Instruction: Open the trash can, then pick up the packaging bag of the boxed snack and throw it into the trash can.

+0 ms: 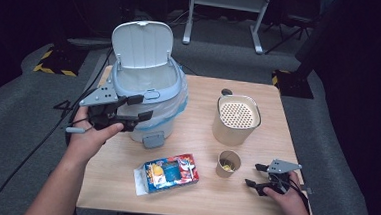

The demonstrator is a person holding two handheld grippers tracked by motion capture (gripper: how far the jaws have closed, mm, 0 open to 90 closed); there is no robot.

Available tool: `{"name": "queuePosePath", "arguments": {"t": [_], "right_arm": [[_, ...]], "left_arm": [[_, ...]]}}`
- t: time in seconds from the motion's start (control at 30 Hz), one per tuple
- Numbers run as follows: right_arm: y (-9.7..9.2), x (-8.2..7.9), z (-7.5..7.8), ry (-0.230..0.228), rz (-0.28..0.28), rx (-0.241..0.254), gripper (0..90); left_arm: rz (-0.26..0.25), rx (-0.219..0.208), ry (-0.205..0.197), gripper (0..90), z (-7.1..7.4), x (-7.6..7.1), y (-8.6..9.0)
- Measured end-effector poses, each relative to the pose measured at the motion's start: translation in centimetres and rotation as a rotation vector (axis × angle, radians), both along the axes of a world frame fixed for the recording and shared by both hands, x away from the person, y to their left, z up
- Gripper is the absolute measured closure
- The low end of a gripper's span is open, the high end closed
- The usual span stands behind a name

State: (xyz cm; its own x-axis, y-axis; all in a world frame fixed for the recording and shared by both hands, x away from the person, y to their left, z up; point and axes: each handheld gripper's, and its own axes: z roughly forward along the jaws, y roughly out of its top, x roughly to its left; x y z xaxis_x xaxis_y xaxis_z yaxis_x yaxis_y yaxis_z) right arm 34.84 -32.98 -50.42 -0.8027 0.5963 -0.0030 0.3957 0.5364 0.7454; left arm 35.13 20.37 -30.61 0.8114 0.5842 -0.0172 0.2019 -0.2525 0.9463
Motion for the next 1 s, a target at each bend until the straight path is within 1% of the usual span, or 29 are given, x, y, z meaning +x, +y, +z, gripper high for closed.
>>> {"name": "queuePosePath", "arguments": {"t": [0.07, 0.13, 0.2, 0.23, 0.3, 0.4, 0.47, 0.67, 0.77, 0.9, 1.0], "right_arm": [[0.0, 0.0, 0.0, 0.001, 0.001, 0.002, 23.8], [0.0, 0.0, 0.0, 0.001, 0.001, 0.002, 23.8], [0.0, 0.0, 0.0, 0.0, 0.001, 0.001, 23.8], [0.0, 0.0, 0.0, 0.0, 0.001, 0.002, 23.8], [0.0, 0.0, 0.0, 0.0, 0.001, 0.002, 23.8], [0.0, 0.0, 0.0, 0.001, 0.001, 0.002, 23.9], [0.0, 0.0, 0.0, 0.0, 0.001, 0.003, 23.8], [0.0, 0.0, 0.0, 0.0, 0.001, 0.0, 23.8], [0.0, 0.0, 0.0, 0.0, 0.001, 0.0, 23.9], [0.0, 0.0, 0.0, 0.0, 0.001, 0.002, 23.8], [0.0, 0.0, 0.0, 0.0, 0.002, 0.001, 23.8]], "left_arm": [[-0.001, 0.027, -0.014, 37.2, -0.5, -1.2, -0.4], [-0.015, 0.033, -0.022, 36.6, -1.1, -2.0, -0.8], [-0.02, 0.03, -0.029, 35.7, -1.9, -2.6, -1.2], [-0.021, 0.031, -0.033, 35.3, -2.2, -2.7, -1.4], [-0.026, 0.034, -0.029, 35.0, -3.1, -3.0, -1.7], [-0.015, 0.056, -0.027, 34.5, -4.3, -3.3, -2.1], [-0.012, 0.069, -0.017, 34.5, -5.1, -3.3, -2.2], [-0.01, 0.079, 0.015, 34.5, -7.4, -3.3, -2.6], [-0.02, 0.106, 0.025, 34.3, -8.3, -3.4, -2.9], [-0.033, 0.139, 0.059, 34.0, -10.0, -3.2, -3.2], [-0.034, 0.155, 0.098, 34.0, -11.6, -2.7, -3.3]]}}
